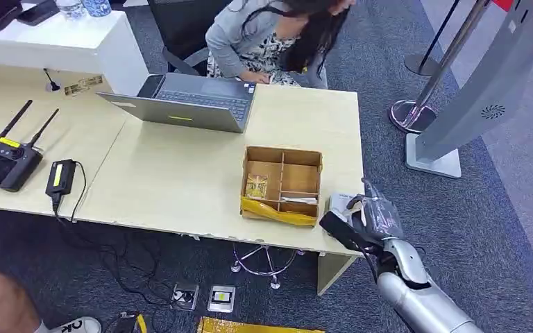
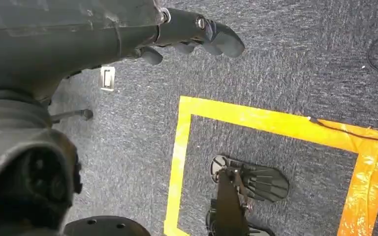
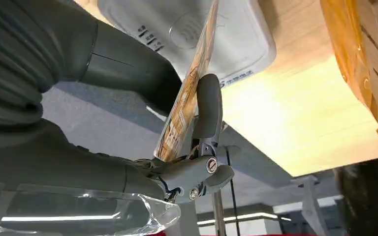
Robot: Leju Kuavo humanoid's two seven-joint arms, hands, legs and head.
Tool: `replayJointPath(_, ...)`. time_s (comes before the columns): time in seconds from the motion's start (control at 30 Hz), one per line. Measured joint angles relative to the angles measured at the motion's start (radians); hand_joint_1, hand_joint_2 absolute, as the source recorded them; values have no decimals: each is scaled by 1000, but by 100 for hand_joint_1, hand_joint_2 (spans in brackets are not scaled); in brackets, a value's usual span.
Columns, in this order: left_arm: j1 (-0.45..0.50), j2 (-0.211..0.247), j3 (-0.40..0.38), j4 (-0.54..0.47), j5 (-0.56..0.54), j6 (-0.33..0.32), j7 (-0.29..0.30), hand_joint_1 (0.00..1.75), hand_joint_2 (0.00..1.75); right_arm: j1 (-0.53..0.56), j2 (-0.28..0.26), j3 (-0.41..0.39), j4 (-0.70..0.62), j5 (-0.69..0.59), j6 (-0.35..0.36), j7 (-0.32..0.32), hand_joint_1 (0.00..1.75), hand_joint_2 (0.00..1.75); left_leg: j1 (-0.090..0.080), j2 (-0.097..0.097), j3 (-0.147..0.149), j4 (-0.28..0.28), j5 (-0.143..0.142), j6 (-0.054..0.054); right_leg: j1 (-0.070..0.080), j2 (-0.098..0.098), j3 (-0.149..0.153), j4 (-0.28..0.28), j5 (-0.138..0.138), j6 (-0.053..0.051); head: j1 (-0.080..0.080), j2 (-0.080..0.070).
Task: Pass the card to the sensor for recognition and then transmit it.
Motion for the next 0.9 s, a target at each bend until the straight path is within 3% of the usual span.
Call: replayJointPath(0.9,-1,-1,-2,0,-5,-1,3,0,0,-53,19,8,106,-124,-18,-31,175,175,0,0,1,0,0,0,0,0,0,0,0,0,0,0)
